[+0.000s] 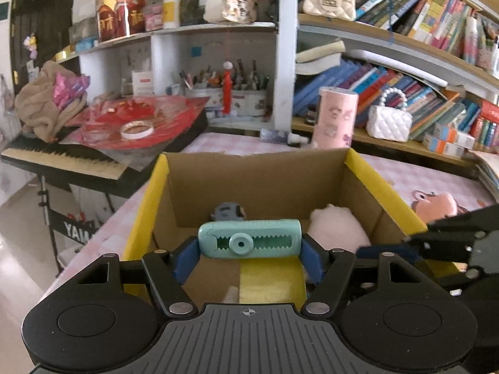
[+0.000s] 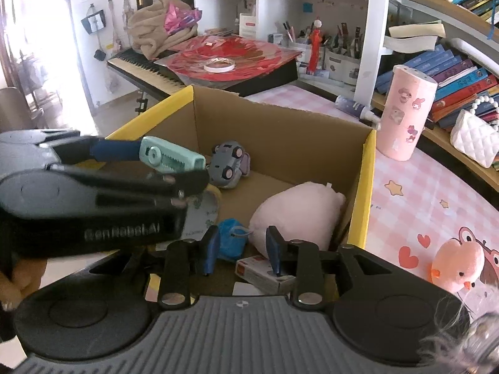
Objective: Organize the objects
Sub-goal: 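Lower the stapler into the yellow box and open the left tool while the right tool releases the white box, then move both open tools away from the box toward the pink chick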
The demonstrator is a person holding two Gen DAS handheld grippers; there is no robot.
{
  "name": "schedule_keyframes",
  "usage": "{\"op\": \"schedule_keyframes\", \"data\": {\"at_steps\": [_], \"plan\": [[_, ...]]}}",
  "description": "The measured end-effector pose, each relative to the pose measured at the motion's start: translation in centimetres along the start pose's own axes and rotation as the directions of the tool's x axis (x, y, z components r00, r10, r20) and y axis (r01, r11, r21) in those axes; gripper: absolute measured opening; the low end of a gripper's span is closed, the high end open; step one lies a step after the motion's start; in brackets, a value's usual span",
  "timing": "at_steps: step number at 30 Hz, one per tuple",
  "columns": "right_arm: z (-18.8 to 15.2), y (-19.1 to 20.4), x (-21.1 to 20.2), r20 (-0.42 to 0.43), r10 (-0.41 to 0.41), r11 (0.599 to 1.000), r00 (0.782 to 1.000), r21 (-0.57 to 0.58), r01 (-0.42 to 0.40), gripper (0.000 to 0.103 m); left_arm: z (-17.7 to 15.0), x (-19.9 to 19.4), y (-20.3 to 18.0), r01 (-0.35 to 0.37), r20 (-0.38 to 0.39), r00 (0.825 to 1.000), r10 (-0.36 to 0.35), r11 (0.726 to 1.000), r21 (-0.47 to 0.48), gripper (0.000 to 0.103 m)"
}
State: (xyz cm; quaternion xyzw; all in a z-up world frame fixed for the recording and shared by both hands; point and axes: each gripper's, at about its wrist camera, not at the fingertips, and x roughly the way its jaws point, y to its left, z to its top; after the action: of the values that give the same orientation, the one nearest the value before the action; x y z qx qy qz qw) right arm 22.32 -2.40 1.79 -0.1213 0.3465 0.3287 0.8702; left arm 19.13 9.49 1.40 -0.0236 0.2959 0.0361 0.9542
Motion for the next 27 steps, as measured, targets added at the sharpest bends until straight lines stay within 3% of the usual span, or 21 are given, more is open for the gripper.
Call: {"op": "schedule_keyframes", "data": {"at_steps": [5, 9, 17, 27], "plan": [[-0.3, 0.1, -0.8, 0.02, -0.044, 0.998, 0.999, 0.035, 0.044, 0.04, -0.3, -1.3, 0.5, 0.005, 0.023, 1.0, -0.005, 1.0, -0.018, 0.07], [-0.7, 0.2, -2.0, 0.065, -0.087, 0.995, 0.994, 0.053, 0.083, 0.043, -0.6, -3.0, 0.9, 0.012, 0.059, 0.998, -0.01, 0.999, -0.04, 0.078], [-1.8, 0.9, -4.7, 0.132, -0.166, 0.982, 0.977, 0.109, 0.152, 0.045, -1.7, -7.1, 1.5, 0.039, 0.12, 0.992, -0.03, 0.997, -0.072, 0.082], [-4.5, 3.6, -8.3, 0.149, -0.203, 0.973, 0.968, 0.143, 0.182, 0.051, -4.9, -11.4, 2.4, -0.034, 0.113, 0.993, 0.039, 0.998, -0.051, 0.084]]}}
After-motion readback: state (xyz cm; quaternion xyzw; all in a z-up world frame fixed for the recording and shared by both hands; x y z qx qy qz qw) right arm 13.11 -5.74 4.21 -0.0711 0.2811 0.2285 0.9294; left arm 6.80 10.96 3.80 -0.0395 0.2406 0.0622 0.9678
